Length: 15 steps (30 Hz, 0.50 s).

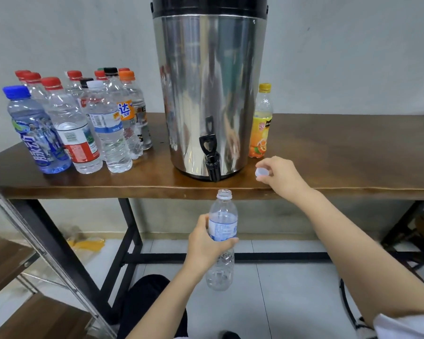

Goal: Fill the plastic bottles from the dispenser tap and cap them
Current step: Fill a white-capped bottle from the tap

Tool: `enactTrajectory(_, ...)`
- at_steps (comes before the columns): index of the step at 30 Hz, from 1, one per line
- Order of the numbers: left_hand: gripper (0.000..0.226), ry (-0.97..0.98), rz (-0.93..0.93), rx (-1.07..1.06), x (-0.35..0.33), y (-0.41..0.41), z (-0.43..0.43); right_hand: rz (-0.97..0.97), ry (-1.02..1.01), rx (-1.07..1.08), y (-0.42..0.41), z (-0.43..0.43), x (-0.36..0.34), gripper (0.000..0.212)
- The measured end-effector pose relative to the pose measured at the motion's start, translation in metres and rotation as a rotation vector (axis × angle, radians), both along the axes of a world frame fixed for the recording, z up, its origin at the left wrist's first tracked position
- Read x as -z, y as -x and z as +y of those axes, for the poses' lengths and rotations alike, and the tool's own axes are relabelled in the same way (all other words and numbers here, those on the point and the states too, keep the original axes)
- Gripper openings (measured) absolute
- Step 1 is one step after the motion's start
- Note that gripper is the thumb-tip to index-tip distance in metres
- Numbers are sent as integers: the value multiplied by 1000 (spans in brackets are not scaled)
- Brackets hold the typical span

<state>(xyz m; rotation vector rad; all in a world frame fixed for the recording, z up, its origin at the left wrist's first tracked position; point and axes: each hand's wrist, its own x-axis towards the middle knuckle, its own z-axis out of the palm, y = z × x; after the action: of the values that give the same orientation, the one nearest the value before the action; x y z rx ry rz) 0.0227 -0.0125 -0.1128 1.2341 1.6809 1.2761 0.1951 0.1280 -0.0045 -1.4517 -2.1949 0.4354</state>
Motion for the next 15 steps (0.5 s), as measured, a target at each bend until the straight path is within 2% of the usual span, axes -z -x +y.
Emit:
enactTrajectory(10,62,-76,-14,-63,-10,12,15,73,79,78,7,13,23,42)
enactTrajectory(15,58,-119,-17,-83,-8,11,18,60,-40,72,10,7,16,41)
